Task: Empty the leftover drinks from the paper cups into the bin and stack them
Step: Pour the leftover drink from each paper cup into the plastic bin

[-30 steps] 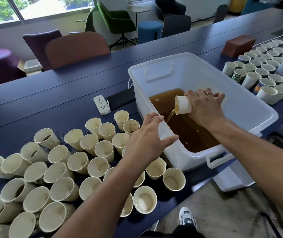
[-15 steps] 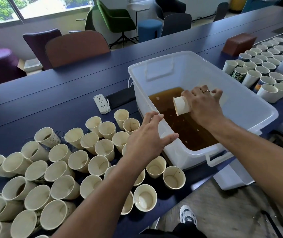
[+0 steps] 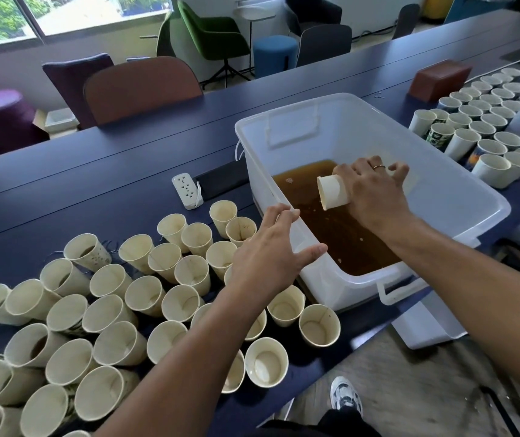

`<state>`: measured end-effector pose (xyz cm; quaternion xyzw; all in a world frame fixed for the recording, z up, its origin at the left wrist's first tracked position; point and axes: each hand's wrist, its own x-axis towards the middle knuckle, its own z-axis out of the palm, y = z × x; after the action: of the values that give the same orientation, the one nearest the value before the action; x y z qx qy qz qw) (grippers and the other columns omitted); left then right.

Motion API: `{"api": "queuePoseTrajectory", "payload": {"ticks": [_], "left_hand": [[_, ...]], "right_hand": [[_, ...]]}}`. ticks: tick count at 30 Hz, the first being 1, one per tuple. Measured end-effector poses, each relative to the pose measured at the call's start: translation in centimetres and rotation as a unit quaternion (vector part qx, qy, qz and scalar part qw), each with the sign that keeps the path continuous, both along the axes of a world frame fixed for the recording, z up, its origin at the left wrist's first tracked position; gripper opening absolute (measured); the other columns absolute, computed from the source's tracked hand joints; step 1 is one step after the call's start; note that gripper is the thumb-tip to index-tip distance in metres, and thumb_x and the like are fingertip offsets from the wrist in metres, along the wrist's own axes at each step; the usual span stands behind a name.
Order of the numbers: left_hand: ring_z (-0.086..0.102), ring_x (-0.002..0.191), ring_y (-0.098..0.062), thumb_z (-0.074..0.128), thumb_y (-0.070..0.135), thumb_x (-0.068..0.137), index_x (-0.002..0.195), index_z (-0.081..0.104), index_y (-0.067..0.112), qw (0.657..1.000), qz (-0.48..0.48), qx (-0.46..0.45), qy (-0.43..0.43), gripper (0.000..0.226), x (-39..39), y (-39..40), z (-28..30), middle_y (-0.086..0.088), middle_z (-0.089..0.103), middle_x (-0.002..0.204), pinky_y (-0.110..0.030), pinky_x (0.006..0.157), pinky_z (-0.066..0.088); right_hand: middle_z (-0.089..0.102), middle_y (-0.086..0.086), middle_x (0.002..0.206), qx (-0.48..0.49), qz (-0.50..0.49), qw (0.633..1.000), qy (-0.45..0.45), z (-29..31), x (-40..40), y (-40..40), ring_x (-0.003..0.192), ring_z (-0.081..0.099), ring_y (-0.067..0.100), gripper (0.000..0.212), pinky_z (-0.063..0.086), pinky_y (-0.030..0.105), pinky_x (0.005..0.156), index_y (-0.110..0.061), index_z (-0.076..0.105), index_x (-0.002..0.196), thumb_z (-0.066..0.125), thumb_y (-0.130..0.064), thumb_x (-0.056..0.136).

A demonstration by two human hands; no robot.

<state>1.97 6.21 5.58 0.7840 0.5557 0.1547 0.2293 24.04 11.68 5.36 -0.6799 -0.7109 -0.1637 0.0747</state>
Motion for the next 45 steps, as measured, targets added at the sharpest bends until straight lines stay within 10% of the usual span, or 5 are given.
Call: {"api": "queuePoseTrajectory", "payload": {"ticks": [17,29,34,38,45], "left_hand": [[0.06,0.11,-0.013,0.065,0.057,0.091,0.142,0.051,0.03,0.995,0.01,-0.043,-0.094,0.06,-4.2,0.0,2.3,0.008,0.051,0.142,-0.041,0.095,0.053],[0.059,0.107,0.0,0.084,0.049,0.077,0.137,0.041,0.043,0.938,0.228,0.041,-0.258,0.074,-15.5,-6.2,2.1,0.021,0.058,0.123,-0.039,0.09,0.056],[0.061,0.103,0.001,0.079,0.057,0.064,0.124,0.038,0.055,0.91,0.317,0.038,-0.266,0.073,-19.9,-9.8,0.2,0.025,0.061,0.114,-0.043,0.089,0.055],[0.064,0.097,-0.001,0.072,0.057,0.059,0.117,0.044,0.049,0.882,0.381,0.043,-0.273,0.065,-23.0,-12.6,-1.3,0.02,0.065,0.109,-0.043,0.086,0.055],[0.06,0.097,-0.002,0.081,0.047,0.073,0.121,0.043,0.045,0.856,0.462,0.086,-0.215,0.062,-28.2,-16.7,-3.4,0.016,0.06,0.115,-0.041,0.085,0.056]], "right_hand": [[0.045,0.02,0.128,0.038,-0.06,0.967,0.244,3.8,-2.6,-0.2,0.123,0.038,0.045,0.067,0.03,0.056,0.098,-0.017,0.048,0.131,0.082,-0.03,0.075],[0.048,-0.031,0.118,-0.118,0.238,0.829,0.492,5.4,-21.7,-5.1,0.113,0.052,0.005,0.084,0.044,0.05,0.102,-0.039,0.032,0.131,0.085,-0.051,0.065],[0.052,-0.034,0.109,-0.241,0.28,0.771,0.519,3.1,-27.8,-7.2,0.101,0.048,-0.02,0.077,0.04,0.002,0.074,-0.04,0.036,0.125,0.089,-0.036,0.069],[0.057,-0.026,0.113,-0.319,0.311,0.735,0.512,2.2,-31.5,-8.5,0.099,0.05,-0.022,0.073,0.038,-0.002,0.072,-0.036,0.041,0.126,0.089,-0.03,0.071],[0.065,-0.038,0.096,-0.426,0.318,0.668,0.521,2.4,-37.0,-9.7,0.093,0.056,-0.023,0.031,0.042,0.0,0.071,-0.044,0.059,0.113,0.038,-0.058,0.096]]}}
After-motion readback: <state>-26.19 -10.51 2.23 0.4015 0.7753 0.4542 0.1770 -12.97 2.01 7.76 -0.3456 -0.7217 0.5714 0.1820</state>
